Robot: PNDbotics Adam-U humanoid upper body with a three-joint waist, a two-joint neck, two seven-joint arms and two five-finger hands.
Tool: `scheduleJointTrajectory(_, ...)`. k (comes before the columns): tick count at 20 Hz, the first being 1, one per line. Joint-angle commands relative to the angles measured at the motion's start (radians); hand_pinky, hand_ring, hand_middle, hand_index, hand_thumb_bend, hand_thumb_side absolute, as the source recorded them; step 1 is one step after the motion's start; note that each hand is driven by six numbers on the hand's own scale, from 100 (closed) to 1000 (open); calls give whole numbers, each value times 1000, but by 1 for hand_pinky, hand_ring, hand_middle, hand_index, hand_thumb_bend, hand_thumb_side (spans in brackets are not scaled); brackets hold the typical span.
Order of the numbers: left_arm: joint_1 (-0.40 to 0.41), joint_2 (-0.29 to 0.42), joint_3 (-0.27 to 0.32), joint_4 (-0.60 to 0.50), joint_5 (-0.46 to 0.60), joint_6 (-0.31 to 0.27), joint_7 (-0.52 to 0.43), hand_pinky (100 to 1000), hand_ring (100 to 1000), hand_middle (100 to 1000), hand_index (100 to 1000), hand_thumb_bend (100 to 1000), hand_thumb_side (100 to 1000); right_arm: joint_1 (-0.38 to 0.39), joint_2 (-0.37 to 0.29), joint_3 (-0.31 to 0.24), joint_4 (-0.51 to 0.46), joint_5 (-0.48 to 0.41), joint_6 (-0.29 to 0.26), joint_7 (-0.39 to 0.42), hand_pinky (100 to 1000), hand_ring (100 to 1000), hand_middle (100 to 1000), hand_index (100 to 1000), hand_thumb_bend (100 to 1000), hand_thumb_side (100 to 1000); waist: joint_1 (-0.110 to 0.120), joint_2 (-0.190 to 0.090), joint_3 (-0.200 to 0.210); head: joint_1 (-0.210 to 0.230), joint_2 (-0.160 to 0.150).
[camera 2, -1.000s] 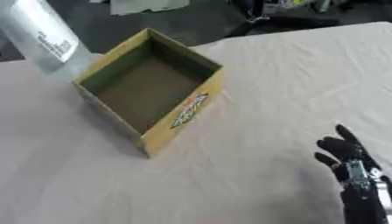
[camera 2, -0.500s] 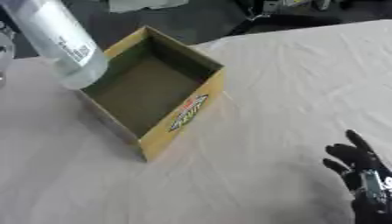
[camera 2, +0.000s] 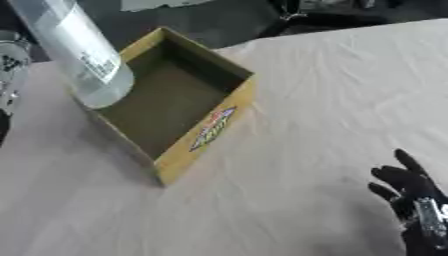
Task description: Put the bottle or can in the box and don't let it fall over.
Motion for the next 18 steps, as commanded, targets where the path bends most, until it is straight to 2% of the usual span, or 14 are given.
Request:
scheduleJointTrajectory(1, -19, 10, 14, -10, -11, -4, -5, 399, 194, 247, 259, 100, 626, -12, 2, 3, -12, 5, -2, 7, 815, 846, 984, 737, 100, 789, -2, -16, -7, 9, -26)
scheduleJointTrajectory(5, -16, 6, 13, -6, -18, -5, -16, 437, 210, 259, 260, 100, 626, -24, 9, 7, -12, 11, 2, 8, 815, 845, 985, 737, 100, 796, 2, -2, -17, 10, -30)
scheduleJointTrajectory(7, -12, 4, 11, -3, -27, -9, -24, 519, 257, 306, 279, 100, 630, -29, 12, 8, -12, 14, 6, 8, 815, 845, 985, 737, 100, 802, 4, 3, -19, 8, -30)
scheduleJointTrajectory(8, -11, 3, 9, -1, -32, -11, -32, 584, 298, 356, 310, 100, 631, -31, 13, 8, -12, 16, 7, 8, 815, 845, 985, 737, 100, 803, 5, 5, -20, 6, -29)
scheduleJointTrajectory(11, -5, 5, 2, 4, -61, -23, -68, 812, 512, 538, 455, 100, 634, -33, 13, 10, -12, 17, 8, 7, 815, 845, 985, 737, 100, 803, 6, 7, -20, -4, -27)
scheduleJointTrajectory(13, -1, 6, 2, 13, -89, -32, -97, 900, 601, 621, 522, 100, 630, -34, 11, 10, -12, 16, 8, 6, 815, 845, 985, 737, 100, 803, 6, 6, -20, -9, -27)
scheduleJointTrajectory(14, 0, 6, 3, 20, -103, -37, -110, 962, 670, 693, 573, 100, 624, -33, 11, 10, -12, 15, 9, 6, 815, 845, 985, 737, 100, 804, 6, 5, -20, -11, -27)
scheduleJointTrajectory(15, 3, 7, 5, 28, -117, -43, -123, 1000, 751, 761, 617, 100, 622, -33, 11, 10, -12, 14, 9, 6, 815, 845, 985, 737, 100, 804, 6, 5, -20, -12, -27)
scheduleJointTrajectory(17, 8, 6, 8, 51, -148, -54, -144, 1000, 768, 772, 617, 100, 613, -32, 10, 9, -12, 13, 10, 5, 815, 845, 985, 737, 100, 806, 8, 3, -20, -13, -28)
scheduleJointTrajectory(18, 11, 6, 9, 62, -164, -59, -153, 1000, 810, 805, 638, 100, 611, -32, 10, 8, -12, 12, 12, 4, 815, 845, 985, 737, 100, 809, 8, 3, -20, -14, -29)
